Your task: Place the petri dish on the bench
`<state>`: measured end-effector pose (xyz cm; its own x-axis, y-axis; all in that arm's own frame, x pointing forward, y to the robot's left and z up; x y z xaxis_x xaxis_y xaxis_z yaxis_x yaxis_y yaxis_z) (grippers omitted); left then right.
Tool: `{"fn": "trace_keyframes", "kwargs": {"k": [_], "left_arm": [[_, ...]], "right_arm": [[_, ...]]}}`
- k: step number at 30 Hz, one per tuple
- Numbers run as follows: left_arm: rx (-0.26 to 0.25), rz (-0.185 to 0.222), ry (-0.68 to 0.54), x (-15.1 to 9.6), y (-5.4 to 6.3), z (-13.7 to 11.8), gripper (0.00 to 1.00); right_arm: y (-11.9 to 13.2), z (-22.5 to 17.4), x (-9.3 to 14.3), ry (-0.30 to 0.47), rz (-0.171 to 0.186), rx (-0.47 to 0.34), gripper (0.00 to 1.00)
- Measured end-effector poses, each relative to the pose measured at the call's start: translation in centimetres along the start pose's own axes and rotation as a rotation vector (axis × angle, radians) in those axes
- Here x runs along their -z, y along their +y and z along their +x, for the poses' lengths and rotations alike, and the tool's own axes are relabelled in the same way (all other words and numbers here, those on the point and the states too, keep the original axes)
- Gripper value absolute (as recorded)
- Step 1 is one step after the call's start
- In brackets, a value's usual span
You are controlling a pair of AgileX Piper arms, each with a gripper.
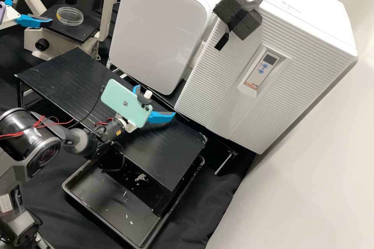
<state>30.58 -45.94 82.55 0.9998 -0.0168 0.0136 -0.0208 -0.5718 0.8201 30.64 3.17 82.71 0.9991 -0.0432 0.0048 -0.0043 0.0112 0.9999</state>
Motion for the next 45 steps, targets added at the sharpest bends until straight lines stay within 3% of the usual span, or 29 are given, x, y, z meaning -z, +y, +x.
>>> {"fn": "trace_keyframes", "kwargs": {"k": [11, 19, 23, 36, 45], "left_arm": [[0.000, 0.000, 0.000, 0.0, 0.0, 0.0, 1.00], [-0.075, -0.003, -0.029, -0.9, 2.0, 2.1, 1.00], [-0.090, -0.002, -0.034, -1.1, 2.5, 3.2, 1.00], [0.017, -0.037, -0.061, -1.4, 0.6, 5.1, 1.00], [0.029, -0.064, -0.075, -2.0, 0.4, 7.0, 1.00]], "right_arm": [[0.0, 0.0, 0.0, 0.000, 0.000, 0.000, 1.00], [0.0, 0.0, 0.0, 0.000, 0.000, 0.000, 1.00], [0.0, 0.0, 0.0, 0.000, 0.000, 0.000, 1.00], [0.0, 0.0, 0.0, 0.000, 0.000, 0.000, 1.00], [0.0, 0.0, 0.0, 0.000, 0.000, 0.000, 1.00]]}}
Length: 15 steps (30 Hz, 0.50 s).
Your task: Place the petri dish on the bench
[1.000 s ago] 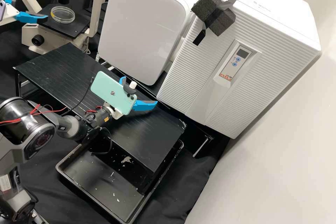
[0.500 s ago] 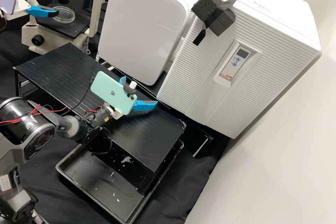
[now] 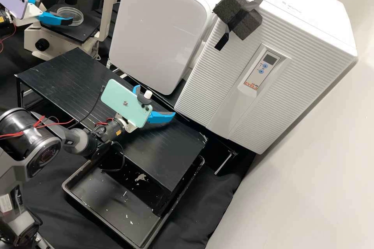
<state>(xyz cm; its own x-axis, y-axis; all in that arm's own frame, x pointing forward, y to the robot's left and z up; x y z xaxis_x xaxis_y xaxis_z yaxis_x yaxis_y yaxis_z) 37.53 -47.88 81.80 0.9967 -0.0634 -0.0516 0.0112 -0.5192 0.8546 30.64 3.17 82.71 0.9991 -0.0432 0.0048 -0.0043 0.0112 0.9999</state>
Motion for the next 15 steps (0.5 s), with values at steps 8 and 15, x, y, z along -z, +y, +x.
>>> {"fn": "trace_keyframes", "kwargs": {"k": [8, 15], "left_arm": [[0.040, 0.003, -0.007, -0.4, -0.8, 1.2, 1.00], [0.068, 0.004, -0.005, -0.5, -1.7, 1.8, 1.00]], "right_arm": [[0.0, 0.0, 0.0, 0.000, 0.000, 0.000, 1.00], [0.0, 0.0, 0.0, 0.000, 0.000, 0.000, 1.00]]}}
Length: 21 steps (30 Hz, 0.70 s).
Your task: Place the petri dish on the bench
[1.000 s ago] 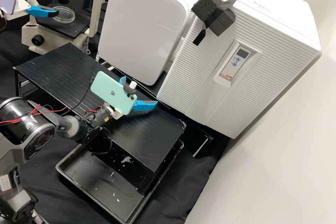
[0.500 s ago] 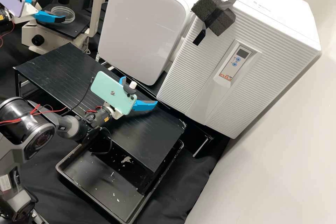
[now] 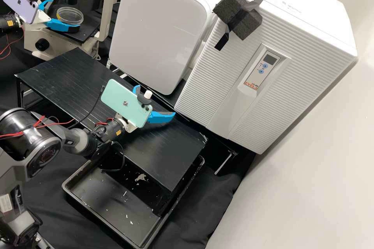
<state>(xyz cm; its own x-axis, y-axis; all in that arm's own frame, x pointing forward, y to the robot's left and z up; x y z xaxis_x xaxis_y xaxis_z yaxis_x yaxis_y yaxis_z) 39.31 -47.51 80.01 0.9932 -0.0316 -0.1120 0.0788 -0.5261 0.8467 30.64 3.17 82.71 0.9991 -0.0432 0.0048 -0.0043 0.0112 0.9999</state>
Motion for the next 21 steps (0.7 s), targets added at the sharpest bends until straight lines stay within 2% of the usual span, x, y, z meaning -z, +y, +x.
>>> {"fn": "trace_keyframes", "kwargs": {"k": [21], "left_arm": [[-0.010, -0.004, 0.001, 0.2, -0.4, 1.5, 1.00]], "right_arm": [[0.0, 0.0, 0.0, 0.000, 0.000, 0.000, 1.00]]}}
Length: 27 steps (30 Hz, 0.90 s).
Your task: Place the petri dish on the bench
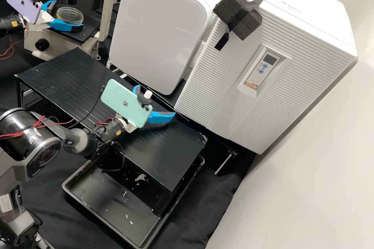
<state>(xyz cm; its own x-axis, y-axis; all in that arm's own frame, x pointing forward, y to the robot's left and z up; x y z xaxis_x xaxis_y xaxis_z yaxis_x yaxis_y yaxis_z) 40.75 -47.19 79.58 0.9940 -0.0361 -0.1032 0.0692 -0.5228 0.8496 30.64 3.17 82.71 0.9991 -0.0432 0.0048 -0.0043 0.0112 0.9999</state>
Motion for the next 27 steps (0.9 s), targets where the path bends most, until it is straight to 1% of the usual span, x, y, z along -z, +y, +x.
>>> {"fn": "trace_keyframes", "kwargs": {"k": [5, 6, 18, 27], "left_arm": [[-0.002, 0.000, -0.001, 0.01, -0.05, 0.02, 1.00], [-0.004, 0.000, -0.001, 0.01, -0.03, 0.02, 0.00], [-0.017, 0.000, -0.011, -0.21, -0.23, 0.08, 0.00], [-0.017, -0.001, -0.014, -0.24, -0.36, -0.03, 0.00]], "right_arm": [[0.00, 0.00, 0.00, 0.000, 0.000, 0.000, 1.00], [0.00, 0.00, 0.00, 0.000, 0.000, 0.000, 1.00], [0.00, 0.00, 0.00, 0.000, 0.000, 0.000, 1.00], [0.00, 0.00, 0.00, 0.000, 0.000, 0.000, 1.00]]}}
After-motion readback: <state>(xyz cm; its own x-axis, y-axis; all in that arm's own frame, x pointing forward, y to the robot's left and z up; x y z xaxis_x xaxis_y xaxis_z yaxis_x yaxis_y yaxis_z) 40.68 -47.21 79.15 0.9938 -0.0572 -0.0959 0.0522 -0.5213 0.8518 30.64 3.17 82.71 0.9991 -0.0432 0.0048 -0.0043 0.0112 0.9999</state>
